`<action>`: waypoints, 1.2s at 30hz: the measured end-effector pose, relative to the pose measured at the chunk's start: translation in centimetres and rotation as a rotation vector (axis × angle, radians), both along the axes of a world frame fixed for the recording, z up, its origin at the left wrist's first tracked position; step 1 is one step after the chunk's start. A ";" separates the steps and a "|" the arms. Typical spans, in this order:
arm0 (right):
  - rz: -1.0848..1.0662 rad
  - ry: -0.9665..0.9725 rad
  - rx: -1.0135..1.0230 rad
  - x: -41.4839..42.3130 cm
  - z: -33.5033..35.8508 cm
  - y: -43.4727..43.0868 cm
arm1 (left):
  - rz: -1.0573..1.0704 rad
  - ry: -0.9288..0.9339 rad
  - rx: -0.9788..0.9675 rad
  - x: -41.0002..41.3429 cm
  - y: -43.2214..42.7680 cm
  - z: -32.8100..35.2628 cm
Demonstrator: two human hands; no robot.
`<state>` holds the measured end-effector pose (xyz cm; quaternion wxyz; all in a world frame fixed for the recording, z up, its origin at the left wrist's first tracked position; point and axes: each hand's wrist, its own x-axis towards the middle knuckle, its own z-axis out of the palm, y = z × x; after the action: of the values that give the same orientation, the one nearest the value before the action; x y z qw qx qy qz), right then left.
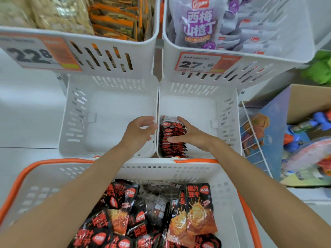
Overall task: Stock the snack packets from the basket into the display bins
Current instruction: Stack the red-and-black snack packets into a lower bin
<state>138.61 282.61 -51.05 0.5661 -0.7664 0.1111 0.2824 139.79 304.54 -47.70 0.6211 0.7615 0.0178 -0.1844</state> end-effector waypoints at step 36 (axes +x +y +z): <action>-0.340 0.164 -0.514 -22.3 -3.9 10.1 | -0.320 0.042 0.236 -18.3 12.2 0.4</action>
<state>116.26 292.72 -54.96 0.3824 -0.8295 0.3506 0.2071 121.52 316.73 -47.29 0.4899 0.8180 -0.0692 -0.2933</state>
